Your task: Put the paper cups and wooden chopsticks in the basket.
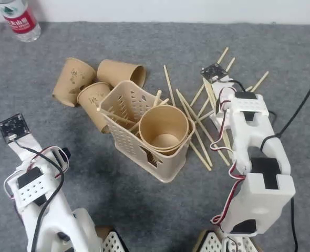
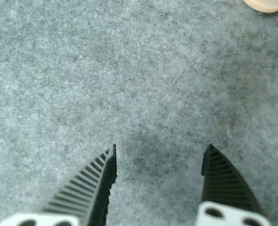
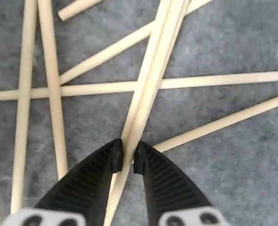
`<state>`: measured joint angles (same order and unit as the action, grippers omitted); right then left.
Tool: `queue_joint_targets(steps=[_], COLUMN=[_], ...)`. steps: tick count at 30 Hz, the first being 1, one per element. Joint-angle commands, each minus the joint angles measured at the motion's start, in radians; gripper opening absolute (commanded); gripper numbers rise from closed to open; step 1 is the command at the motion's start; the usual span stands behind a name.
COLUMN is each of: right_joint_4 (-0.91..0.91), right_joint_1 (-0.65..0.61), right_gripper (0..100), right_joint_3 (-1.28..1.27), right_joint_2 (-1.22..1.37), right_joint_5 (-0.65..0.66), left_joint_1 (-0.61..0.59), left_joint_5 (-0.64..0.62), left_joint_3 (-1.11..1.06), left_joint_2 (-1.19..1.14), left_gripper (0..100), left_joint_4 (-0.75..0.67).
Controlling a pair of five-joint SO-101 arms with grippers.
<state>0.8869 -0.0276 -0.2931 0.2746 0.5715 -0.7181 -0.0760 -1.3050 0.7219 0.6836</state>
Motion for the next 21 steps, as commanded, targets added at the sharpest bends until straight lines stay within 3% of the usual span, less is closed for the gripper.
queue_joint_targets(steps=[1,21], right_joint_4=[-0.012,0.196], right_joint_1=[0.004,0.001], right_gripper=[0.7,0.7], right_joint_3=[0.025,0.046], right_joint_2=[-0.001,-0.526], right_joint_5=[0.017,0.009], left_joint_1=[0.006,0.006], left_joint_5=[0.003,0.003], left_joint_3=[0.005,0.005], left_joint_2=[0.025,0.025], left_gripper=[28,28], left_joint_4=[-0.02,-0.02])
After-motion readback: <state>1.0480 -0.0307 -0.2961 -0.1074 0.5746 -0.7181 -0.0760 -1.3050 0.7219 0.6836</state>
